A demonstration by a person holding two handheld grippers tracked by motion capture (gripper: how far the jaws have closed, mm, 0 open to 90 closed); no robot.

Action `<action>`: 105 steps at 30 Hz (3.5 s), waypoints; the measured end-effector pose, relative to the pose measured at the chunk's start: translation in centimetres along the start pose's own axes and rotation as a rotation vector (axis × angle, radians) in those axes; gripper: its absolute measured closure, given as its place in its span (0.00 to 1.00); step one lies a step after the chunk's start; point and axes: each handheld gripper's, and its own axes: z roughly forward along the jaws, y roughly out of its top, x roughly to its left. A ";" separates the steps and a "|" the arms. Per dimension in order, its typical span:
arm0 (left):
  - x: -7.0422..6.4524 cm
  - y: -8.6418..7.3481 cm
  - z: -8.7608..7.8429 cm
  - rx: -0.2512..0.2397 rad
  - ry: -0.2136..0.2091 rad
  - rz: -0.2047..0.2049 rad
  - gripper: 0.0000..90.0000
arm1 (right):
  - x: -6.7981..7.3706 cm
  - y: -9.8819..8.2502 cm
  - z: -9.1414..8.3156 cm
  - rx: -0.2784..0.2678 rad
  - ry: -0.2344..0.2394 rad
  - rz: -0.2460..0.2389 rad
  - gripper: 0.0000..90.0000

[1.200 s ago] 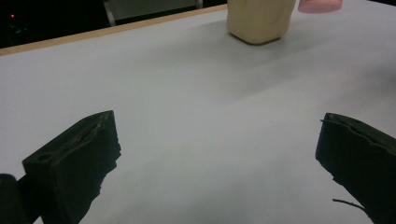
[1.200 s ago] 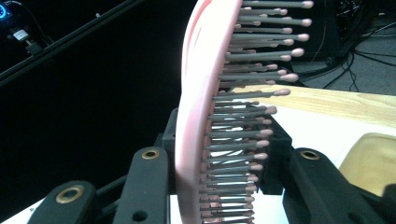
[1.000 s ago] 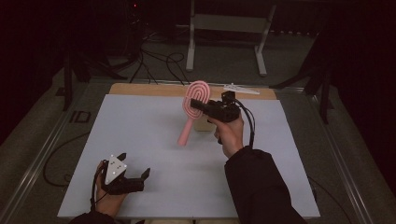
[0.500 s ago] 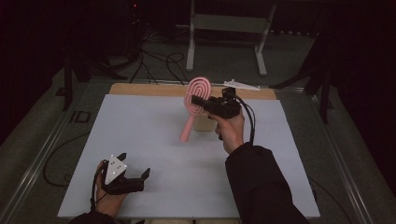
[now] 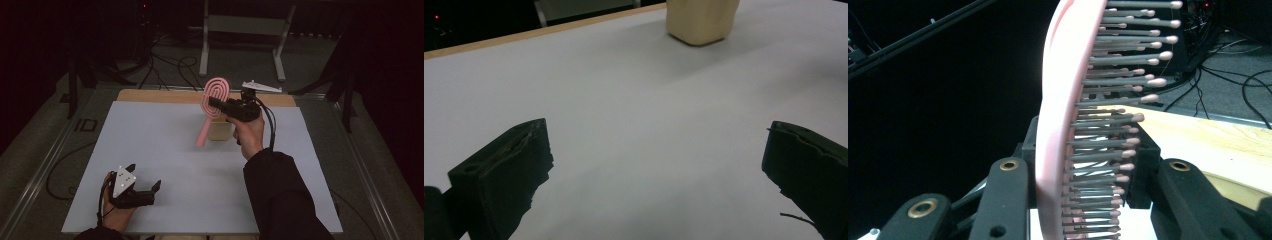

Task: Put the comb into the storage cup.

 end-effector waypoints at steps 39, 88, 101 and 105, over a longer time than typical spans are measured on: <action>0.0 0.0 0.0 0.002 0.001 0.003 0.00 | -1.8 1.6 0.0 -0.013 -0.071 0.022 0.71; -0.2 0.0 0.1 0.004 -0.002 0.016 0.00 | -3.3 4.2 1.4 -0.073 -0.200 0.050 0.71; -0.3 0.0 0.0 0.003 0.000 0.017 0.00 | -4.0 4.4 0.8 -0.106 -0.240 0.064 0.71; -0.3 0.0 0.0 0.003 -0.001 0.017 0.00 | -4.2 4.4 0.7 -0.109 -0.246 0.065 0.71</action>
